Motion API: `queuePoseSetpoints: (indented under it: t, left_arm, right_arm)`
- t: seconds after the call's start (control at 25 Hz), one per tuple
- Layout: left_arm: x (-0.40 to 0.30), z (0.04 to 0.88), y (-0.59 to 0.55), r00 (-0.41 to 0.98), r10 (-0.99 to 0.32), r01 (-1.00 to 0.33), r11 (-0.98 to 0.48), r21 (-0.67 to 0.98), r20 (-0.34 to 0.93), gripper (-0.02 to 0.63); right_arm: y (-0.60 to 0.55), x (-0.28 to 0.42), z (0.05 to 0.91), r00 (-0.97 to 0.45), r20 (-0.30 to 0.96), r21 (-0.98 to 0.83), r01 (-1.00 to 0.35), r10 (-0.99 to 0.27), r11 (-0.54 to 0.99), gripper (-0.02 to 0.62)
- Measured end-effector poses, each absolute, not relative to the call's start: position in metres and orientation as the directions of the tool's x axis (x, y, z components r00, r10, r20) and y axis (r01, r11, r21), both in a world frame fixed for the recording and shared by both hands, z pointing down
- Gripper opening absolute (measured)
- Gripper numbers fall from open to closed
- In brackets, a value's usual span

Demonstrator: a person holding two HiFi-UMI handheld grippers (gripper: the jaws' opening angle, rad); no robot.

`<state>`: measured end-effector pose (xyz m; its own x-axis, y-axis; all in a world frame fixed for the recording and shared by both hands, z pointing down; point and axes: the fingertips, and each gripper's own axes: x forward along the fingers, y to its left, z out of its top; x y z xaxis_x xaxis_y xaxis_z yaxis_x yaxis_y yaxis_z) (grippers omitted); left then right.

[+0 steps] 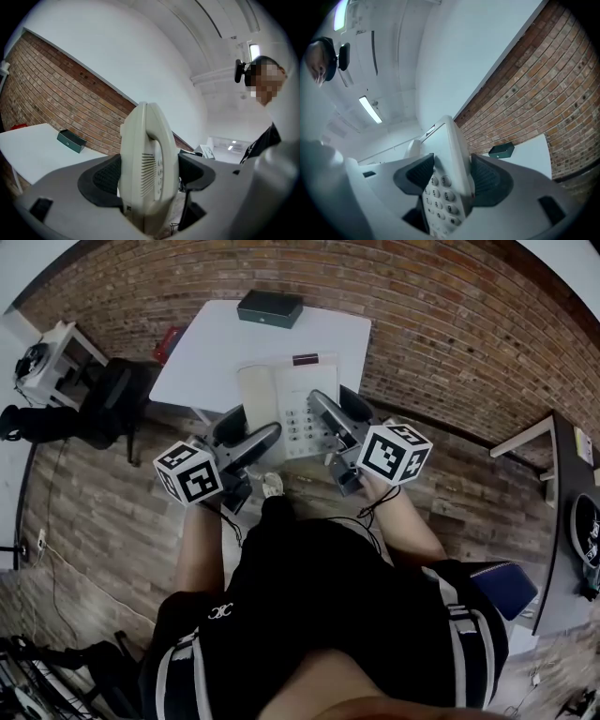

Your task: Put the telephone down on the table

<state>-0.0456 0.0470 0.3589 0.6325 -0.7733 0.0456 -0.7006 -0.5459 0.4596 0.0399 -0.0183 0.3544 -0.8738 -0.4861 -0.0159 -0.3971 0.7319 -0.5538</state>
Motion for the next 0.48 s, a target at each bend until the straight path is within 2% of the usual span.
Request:
queuePoseSetpoints:
  t: [0.48]
  left_arm:
    - [-0.094, 0.372, -0.032, 0.647, -0.761, -0.682, -0.548, 0.485, 0.05, 0.377]
  right_arm:
    - [-0.096, -0.008, 0.367, -0.863, 0.006, -0.564, -0.42, -0.505, 0.711, 0.221]
